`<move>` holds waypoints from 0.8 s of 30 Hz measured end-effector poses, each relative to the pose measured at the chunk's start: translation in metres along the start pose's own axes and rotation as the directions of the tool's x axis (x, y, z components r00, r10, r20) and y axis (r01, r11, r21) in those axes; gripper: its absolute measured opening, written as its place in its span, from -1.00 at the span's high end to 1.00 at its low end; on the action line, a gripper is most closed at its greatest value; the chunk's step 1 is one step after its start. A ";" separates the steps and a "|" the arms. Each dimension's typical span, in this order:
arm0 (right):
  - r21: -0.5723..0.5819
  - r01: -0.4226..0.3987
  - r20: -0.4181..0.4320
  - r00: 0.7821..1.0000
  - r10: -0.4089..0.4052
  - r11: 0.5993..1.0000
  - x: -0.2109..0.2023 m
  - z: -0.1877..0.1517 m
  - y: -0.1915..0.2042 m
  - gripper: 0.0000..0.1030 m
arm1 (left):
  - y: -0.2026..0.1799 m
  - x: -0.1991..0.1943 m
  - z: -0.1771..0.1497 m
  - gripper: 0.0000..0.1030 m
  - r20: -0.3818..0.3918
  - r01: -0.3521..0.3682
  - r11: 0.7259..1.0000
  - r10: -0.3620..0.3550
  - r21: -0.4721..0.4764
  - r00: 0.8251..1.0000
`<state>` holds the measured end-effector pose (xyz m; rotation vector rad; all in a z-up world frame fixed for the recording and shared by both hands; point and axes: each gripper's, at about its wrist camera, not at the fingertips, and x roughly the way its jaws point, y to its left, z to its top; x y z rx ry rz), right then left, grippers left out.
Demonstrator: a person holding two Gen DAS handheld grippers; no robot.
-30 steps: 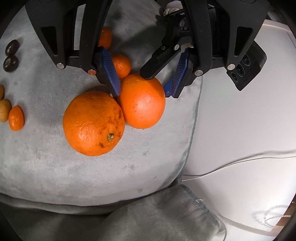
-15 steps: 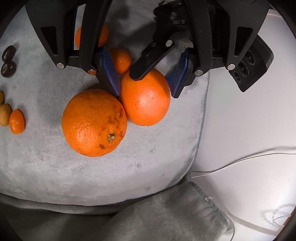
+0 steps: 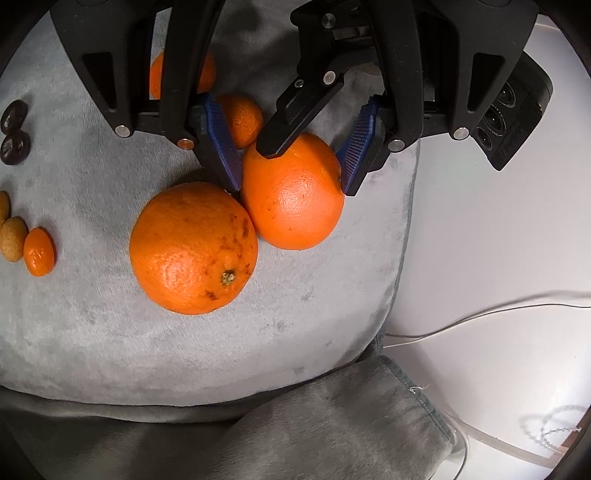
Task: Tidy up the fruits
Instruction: 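Close the right gripper on the large orange and lift it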
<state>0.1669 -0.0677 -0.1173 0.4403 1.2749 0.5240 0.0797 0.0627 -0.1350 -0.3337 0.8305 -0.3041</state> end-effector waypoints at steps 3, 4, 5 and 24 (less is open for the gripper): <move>-0.009 -0.011 0.006 1.000 0.011 1.000 -0.004 -0.002 0.000 -0.14 | -0.003 -0.004 0.000 -0.26 0.010 -0.005 1.000 0.005 0.002 1.000; -0.015 -0.014 0.009 1.000 0.014 1.000 -0.006 -0.003 0.001 -0.14 | -0.004 -0.005 0.001 -0.26 0.014 -0.007 1.000 0.007 0.002 1.000; -0.023 -0.015 0.011 1.000 0.016 1.000 -0.008 -0.004 0.002 -0.14 | -0.005 -0.007 0.001 -0.26 0.019 -0.009 1.000 0.009 0.002 1.000; -0.052 -0.056 0.123 0.990 0.062 0.997 -0.070 -0.018 -0.015 -0.14 | -0.068 -0.026 0.008 -0.25 0.078 0.009 0.995 -0.017 0.099 0.997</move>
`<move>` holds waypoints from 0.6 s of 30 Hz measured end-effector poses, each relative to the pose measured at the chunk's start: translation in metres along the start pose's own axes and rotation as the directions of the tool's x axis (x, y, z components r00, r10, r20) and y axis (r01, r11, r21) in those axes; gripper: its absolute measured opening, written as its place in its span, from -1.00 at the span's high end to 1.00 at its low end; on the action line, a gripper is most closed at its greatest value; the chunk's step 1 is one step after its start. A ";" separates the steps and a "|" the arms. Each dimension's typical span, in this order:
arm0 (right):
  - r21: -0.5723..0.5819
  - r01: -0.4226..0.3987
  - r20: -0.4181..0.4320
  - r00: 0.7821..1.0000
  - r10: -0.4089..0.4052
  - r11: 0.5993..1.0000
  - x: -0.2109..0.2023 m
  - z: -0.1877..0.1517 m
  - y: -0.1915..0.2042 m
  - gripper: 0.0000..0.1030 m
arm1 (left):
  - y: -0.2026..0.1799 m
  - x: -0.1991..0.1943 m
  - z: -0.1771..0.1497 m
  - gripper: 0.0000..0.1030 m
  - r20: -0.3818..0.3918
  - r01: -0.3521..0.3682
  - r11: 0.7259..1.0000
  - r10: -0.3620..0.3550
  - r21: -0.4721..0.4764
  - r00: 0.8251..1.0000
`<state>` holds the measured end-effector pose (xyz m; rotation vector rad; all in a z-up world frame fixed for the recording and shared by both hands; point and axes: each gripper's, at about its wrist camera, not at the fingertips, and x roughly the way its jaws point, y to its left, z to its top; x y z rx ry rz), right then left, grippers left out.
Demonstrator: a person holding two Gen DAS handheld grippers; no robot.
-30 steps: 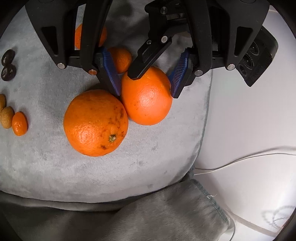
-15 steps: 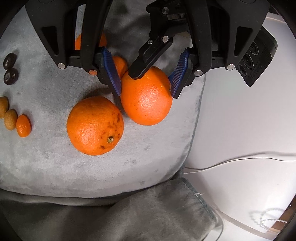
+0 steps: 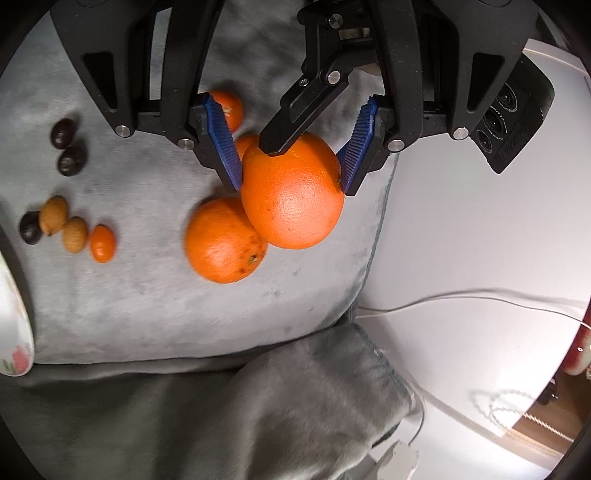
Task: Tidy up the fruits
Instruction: 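Close the right gripper on the large orange and lift it, then carry the large orange with the right gripper over the floral plate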
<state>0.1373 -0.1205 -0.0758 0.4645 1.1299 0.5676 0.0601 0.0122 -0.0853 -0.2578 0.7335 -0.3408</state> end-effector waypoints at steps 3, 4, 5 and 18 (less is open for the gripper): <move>0.003 -0.001 0.020 1.000 0.001 1.000 -0.015 -0.002 -0.009 -0.14 | -0.014 0.004 0.003 -0.25 -0.001 0.012 1.000 -0.012 0.021 1.000; 0.007 -0.001 0.028 1.000 0.000 1.000 -0.020 -0.003 -0.013 -0.14 | -0.019 0.006 0.004 -0.25 -0.001 0.016 0.999 -0.016 0.029 1.000; 0.010 0.000 0.036 0.999 0.000 1.000 -0.025 -0.003 -0.017 -0.14 | -0.024 0.007 0.004 -0.25 -0.002 0.021 0.999 -0.021 0.036 1.000; 0.083 0.019 0.131 0.991 -0.029 0.996 -0.087 -0.005 -0.078 -0.14 | -0.099 0.040 0.009 -0.25 -0.041 0.094 0.986 -0.090 0.140 0.995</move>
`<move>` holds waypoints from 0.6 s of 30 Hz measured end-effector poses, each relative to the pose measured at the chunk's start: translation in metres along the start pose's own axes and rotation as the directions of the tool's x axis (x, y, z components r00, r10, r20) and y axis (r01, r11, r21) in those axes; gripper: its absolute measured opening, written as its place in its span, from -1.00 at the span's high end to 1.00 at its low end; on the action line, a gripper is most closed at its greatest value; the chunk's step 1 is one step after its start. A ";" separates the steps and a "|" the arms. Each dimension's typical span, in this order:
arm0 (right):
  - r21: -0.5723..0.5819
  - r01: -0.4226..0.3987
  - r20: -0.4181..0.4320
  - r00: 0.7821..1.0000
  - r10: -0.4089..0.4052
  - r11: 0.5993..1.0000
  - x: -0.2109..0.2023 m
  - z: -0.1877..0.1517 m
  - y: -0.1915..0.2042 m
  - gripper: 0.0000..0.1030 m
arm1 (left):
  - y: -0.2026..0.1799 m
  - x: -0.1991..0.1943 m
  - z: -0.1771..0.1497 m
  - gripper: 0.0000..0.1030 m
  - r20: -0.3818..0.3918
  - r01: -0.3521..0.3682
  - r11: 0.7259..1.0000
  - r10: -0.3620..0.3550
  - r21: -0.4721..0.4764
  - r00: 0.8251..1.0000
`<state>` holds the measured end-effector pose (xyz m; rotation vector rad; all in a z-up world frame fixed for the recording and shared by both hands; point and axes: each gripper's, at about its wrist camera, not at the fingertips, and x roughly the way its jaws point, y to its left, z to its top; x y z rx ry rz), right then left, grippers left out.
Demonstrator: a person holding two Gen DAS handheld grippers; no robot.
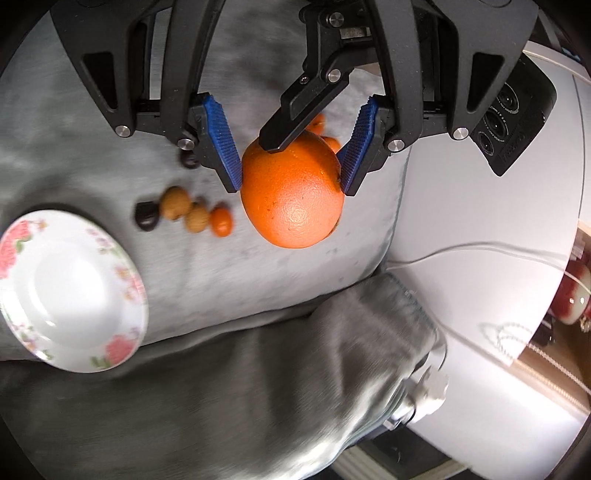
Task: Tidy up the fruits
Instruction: 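Carry the large orange with the right gripper over the floral plate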
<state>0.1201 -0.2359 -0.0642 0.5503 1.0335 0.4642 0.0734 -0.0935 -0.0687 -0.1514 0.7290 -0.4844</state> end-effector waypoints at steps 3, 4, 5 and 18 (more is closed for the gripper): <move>0.017 0.006 0.021 1.000 -0.006 1.000 -0.012 0.004 -0.016 -0.14 | -0.016 0.012 0.004 -0.25 -0.008 0.016 1.000 -0.016 0.020 1.000; 0.025 0.008 0.028 1.000 -0.008 1.000 -0.015 0.005 -0.022 -0.14 | -0.022 0.015 0.005 -0.25 -0.011 0.022 0.999 -0.021 0.028 1.000; 0.032 0.010 0.034 0.999 -0.012 0.999 -0.019 0.006 -0.027 -0.14 | -0.027 0.020 0.005 -0.25 -0.015 0.027 0.999 -0.026 0.035 1.000; 0.126 0.049 0.072 0.996 -0.059 0.991 -0.053 0.021 -0.101 -0.14 | -0.084 0.069 0.013 -0.25 -0.088 0.091 0.991 -0.083 0.093 0.993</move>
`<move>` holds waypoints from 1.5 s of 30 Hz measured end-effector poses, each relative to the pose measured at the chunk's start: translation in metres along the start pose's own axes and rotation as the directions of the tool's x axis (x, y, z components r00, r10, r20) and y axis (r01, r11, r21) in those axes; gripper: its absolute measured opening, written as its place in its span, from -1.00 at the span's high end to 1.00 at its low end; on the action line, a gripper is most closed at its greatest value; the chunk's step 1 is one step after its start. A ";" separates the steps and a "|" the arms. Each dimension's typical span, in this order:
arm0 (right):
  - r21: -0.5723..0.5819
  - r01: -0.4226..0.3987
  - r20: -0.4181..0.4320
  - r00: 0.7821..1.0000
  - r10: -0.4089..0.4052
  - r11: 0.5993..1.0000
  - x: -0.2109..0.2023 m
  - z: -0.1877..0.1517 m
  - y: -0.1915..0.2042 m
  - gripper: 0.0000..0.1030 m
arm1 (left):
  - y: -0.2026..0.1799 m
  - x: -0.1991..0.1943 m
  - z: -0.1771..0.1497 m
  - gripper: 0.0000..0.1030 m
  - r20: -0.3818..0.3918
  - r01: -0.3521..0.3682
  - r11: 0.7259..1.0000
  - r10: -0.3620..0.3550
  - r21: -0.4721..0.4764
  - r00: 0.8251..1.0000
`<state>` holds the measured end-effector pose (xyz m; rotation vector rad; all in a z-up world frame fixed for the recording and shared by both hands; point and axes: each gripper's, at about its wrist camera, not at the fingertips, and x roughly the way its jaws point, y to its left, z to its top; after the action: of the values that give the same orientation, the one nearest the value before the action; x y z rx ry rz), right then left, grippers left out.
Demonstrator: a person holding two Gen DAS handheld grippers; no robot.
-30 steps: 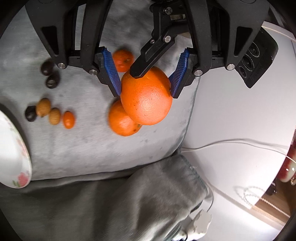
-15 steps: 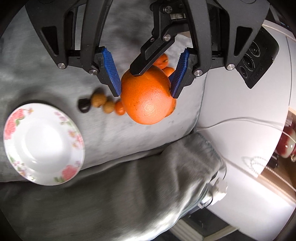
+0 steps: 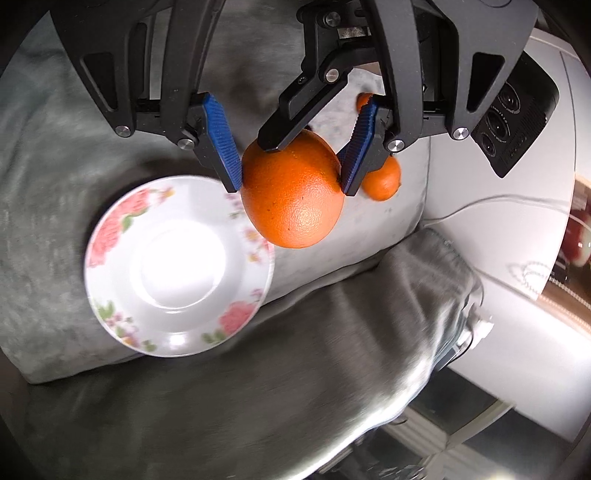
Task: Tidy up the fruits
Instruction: 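Carry the large orange with the right gripper over the floral plate, then open the right gripper to drop the orange onto the plate, withdraw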
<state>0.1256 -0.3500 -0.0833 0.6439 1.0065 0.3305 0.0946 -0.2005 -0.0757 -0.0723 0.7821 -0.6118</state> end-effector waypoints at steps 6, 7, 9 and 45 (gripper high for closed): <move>0.034 0.015 0.011 1.000 -0.015 0.999 -0.007 0.009 -0.027 -0.14 | -0.010 0.022 0.006 -0.22 -0.033 0.012 1.000 -0.011 0.008 0.999; 0.041 0.014 0.009 1.000 -0.014 0.999 -0.007 0.010 -0.031 -0.13 | -0.011 0.024 0.006 -0.22 -0.038 0.014 1.000 -0.014 0.008 0.999; 0.051 0.015 0.009 1.000 -0.015 0.999 -0.008 0.013 -0.039 -0.13 | -0.012 0.029 0.007 -0.20 -0.050 0.021 1.000 -0.020 0.007 0.999; -0.150 0.170 0.301 0.946 -0.119 0.974 -0.060 0.003 -0.006 -0.53 | 0.004 -0.044 -0.003 -0.34 0.048 -0.095 0.995 0.094 0.030 0.994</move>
<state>0.0971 -0.3878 -0.0454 0.4404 0.7279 0.1840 0.0707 -0.1725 -0.0511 -0.0202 0.7265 -0.5310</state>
